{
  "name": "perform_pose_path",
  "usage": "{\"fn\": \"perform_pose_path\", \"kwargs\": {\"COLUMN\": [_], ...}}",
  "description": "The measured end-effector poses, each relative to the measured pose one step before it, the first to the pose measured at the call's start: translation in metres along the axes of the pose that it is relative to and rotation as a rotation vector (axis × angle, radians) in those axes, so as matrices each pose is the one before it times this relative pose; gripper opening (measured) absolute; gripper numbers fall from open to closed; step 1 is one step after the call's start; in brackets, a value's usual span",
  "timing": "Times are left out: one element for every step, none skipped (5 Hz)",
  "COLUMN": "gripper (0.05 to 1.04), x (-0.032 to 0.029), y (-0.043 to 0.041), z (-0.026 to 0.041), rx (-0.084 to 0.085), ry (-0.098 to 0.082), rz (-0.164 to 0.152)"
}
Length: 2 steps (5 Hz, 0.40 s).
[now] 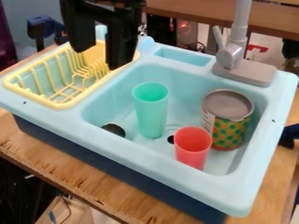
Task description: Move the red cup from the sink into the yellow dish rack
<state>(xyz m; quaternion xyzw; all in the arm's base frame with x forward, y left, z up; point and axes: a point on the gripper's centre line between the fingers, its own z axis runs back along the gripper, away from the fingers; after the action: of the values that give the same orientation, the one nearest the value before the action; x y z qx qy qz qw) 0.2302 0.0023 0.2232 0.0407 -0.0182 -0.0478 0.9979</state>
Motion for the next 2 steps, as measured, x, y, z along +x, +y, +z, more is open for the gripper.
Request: {"fn": "perform_pose_path", "kwargs": {"gripper": [0.989, 0.989], "x": [-0.0016, -0.00229], "y": [-0.00133, -0.01887], "z": [-0.00631, -0.00035], "rx": [-0.0059, -0.0411], "ry": [0.0257, -0.0313], "rz": [-0.0022, -0.0514]}}
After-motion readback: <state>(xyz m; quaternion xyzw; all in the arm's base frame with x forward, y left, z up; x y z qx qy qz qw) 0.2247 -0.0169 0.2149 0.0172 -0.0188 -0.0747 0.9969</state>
